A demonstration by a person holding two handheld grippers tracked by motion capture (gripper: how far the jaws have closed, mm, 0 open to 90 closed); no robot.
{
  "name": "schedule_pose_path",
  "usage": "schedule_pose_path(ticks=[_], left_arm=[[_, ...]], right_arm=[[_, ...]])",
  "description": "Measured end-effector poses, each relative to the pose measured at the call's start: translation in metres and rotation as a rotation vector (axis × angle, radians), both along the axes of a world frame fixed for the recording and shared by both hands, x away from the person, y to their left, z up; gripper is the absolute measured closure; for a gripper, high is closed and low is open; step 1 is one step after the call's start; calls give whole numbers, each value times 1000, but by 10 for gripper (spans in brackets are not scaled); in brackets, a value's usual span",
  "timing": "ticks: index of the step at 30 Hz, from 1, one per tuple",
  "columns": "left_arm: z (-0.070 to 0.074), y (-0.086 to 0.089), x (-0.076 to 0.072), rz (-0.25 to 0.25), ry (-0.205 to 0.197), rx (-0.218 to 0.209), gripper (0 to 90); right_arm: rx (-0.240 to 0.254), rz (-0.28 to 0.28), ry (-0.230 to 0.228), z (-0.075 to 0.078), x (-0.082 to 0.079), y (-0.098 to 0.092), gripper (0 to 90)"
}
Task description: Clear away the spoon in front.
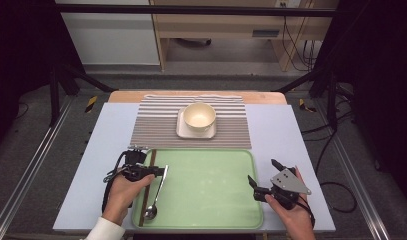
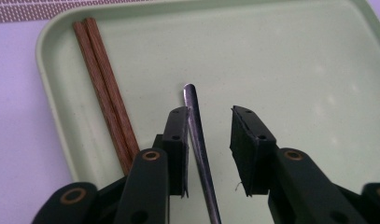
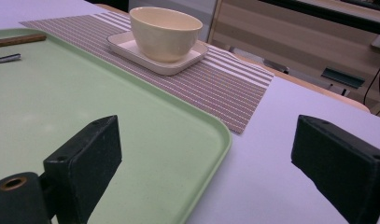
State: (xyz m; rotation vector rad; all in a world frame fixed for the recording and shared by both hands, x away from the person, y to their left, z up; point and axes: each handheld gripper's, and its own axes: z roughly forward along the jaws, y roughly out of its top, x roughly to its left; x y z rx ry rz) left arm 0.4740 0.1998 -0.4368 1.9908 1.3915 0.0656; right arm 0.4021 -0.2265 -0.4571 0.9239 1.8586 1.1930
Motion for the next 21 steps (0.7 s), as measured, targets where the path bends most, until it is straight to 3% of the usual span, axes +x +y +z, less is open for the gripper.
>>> schedule_pose_path(ticks=[14,18,19,21], left_arm=[[12,-7,-2,12,-72,31,526],[17,-10,1,12,-111,55,467],[21,-13,3,17,-144,63,444],[24,-17,6,21,-164,61,387]], right_arm=[[-3,0,-5,1,-1,0,85],[-5,0,-6,1,-1,0,84],[-6,0,-6,1,0,0,84],[-5,-2,-6,1,-1,0,83]])
